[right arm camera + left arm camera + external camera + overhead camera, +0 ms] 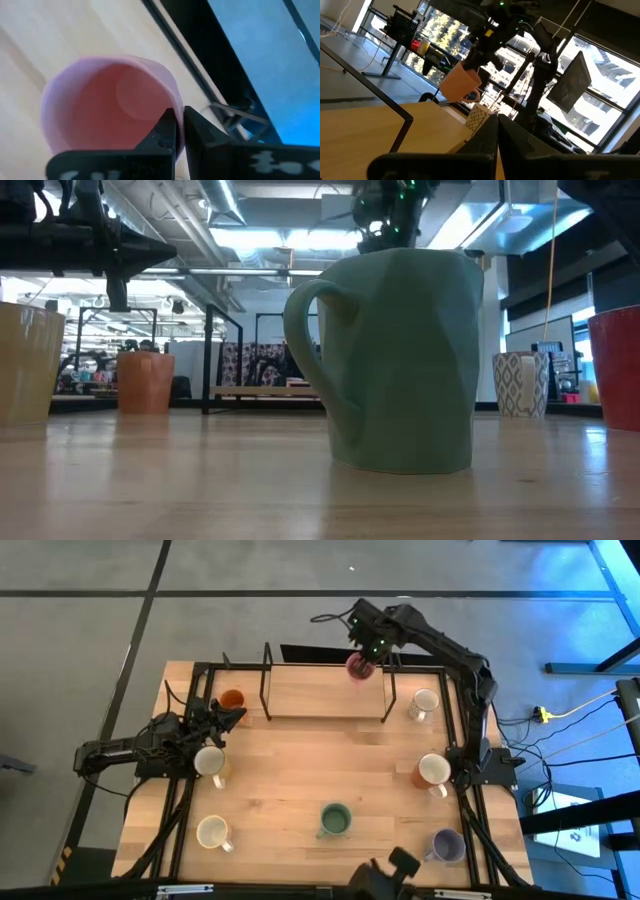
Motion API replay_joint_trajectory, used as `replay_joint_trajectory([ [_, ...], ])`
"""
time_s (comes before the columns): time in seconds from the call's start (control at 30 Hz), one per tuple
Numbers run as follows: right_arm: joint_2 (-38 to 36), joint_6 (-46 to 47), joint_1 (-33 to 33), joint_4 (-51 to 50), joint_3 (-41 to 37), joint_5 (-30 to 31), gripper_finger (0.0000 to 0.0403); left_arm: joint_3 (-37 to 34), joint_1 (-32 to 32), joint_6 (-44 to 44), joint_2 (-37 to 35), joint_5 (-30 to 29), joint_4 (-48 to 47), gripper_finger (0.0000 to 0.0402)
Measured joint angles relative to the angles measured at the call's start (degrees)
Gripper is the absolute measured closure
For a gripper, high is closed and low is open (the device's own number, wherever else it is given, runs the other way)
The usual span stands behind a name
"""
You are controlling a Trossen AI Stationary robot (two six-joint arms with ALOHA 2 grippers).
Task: Place coffee mugs
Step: Put the pink mug on the shelf
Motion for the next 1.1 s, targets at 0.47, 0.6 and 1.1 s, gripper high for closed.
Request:
replay_joint_trajectory([
  [0.47, 0.1, -4.9, -6.8, 7.9, -10.9, -3.6, 0.0401, 0.0, 0.0, 0.0, 0.0, -1.2, 0.0, 0.0397],
  [0.6, 0.1, -6.3, -6.8, 10.3, -13.3, -3.5, 0.0401, 0.0, 0.0, 0.0, 0.0, -1.2, 0.0, 0.0397],
  [1.1, 0.1, -6.4, -6.8, 13.9, -16.9, -2.0, 0.0393, 0.0, 0.0, -0.1, 0.0, -1.3, 0.0, 0.0397],
])
